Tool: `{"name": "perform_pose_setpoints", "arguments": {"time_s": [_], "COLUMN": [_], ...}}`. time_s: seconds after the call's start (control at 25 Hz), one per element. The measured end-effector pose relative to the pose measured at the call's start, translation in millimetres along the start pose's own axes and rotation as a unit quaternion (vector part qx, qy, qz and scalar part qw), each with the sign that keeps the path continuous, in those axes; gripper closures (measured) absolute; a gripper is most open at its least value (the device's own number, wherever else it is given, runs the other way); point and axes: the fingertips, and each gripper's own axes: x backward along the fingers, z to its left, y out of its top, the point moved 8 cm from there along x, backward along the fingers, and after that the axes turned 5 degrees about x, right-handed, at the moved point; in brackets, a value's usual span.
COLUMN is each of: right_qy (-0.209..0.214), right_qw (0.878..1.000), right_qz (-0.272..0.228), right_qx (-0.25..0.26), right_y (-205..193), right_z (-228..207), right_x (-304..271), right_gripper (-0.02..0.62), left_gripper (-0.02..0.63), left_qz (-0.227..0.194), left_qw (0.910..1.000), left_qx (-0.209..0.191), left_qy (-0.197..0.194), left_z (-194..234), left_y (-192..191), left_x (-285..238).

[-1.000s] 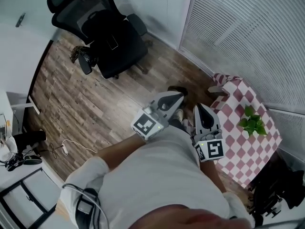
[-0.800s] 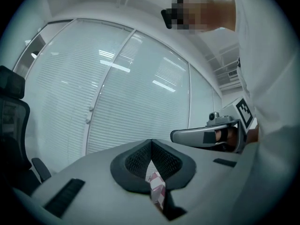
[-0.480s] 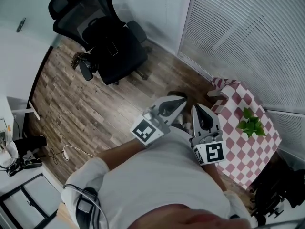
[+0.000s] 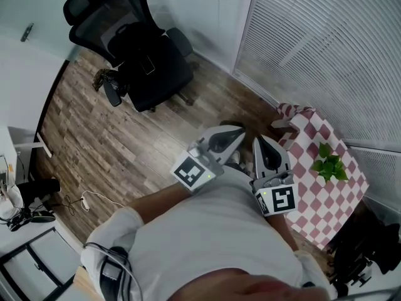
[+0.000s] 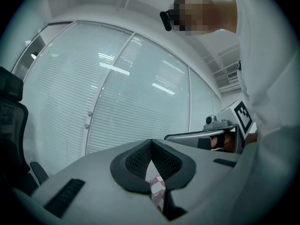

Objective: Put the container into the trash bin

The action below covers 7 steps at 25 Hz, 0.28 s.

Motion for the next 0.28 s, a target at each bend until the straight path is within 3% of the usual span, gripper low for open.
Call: {"name": "perform_pose_setpoints", "arguments": {"time_s": [0.28], "right_qy": [0.006], "right_qw": [1.0], "right_qz": [0.003], "right_qx": [-0.003], "right_y": [-2.4], "right_z": [-3.6], "right_x": [-1.9], "right_gripper": [0.563], "left_gripper": [0.575], "left_qz": [0.003], "left_qw": [1.0], "left_qx": [-0.001], "left_qy": [0.003], "left_z": [2.0], "left_y": [-0.9], "left_x": [-3.5]}}
